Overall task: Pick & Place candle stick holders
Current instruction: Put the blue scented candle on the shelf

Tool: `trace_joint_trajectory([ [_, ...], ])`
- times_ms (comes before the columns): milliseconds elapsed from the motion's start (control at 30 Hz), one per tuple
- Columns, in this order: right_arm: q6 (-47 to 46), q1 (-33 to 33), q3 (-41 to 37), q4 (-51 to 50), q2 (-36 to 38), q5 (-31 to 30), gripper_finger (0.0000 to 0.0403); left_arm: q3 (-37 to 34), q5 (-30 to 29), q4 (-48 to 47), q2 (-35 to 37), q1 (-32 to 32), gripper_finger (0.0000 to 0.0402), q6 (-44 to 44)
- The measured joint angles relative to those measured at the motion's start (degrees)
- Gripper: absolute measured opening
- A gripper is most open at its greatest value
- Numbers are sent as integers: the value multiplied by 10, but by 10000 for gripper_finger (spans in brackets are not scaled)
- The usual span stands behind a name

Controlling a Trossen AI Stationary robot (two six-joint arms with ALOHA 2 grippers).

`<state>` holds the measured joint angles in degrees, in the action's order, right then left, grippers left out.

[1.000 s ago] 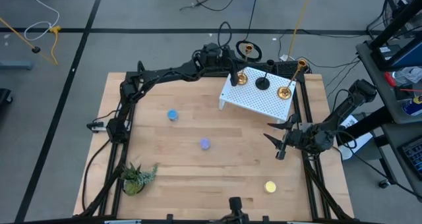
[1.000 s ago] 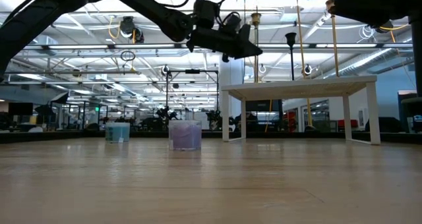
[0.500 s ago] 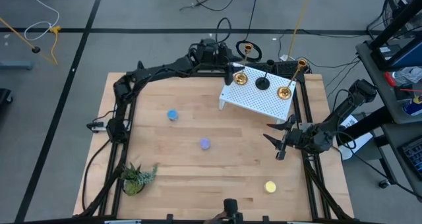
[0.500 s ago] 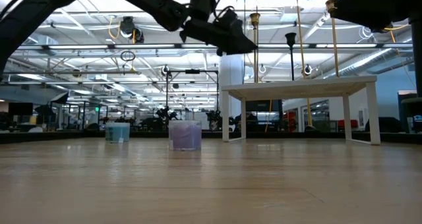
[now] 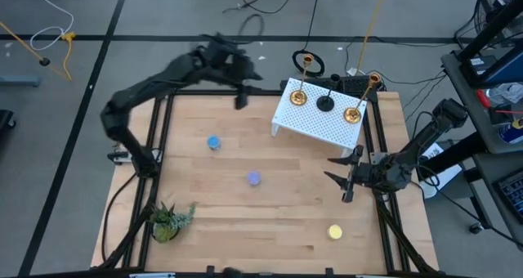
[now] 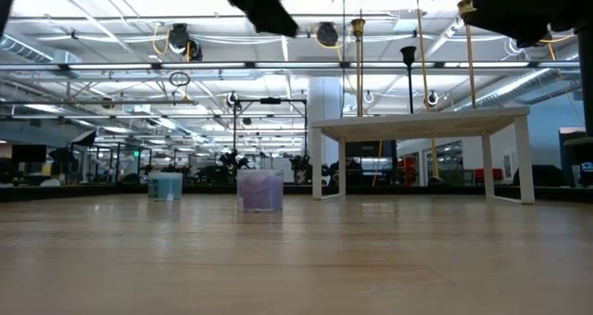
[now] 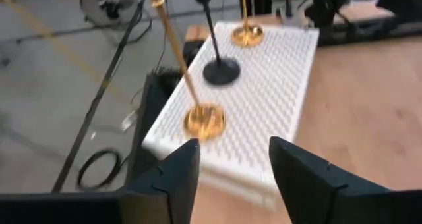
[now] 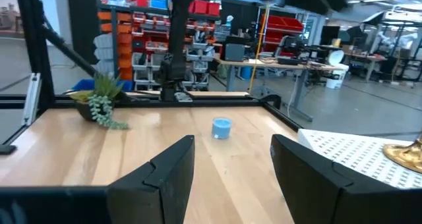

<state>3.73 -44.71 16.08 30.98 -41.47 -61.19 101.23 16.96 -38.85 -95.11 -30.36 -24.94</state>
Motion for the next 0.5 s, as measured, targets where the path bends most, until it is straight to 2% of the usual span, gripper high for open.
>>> trace_joint_trajectory([
  [133,-1,14,0,5,-4,-1,196,-1,-19,-108,69,-17,161,0],
  [233,-1,26,0,5,-5,-1,196,-35,6,-146,121,-23,148,-1],
  [300,-1,33,0,5,-5,-1,196,-84,24,-135,159,-24,142,-2],
  [500,-35,50,0,5,-5,-1,196,-294,24,-28,239,-18,136,51],
])
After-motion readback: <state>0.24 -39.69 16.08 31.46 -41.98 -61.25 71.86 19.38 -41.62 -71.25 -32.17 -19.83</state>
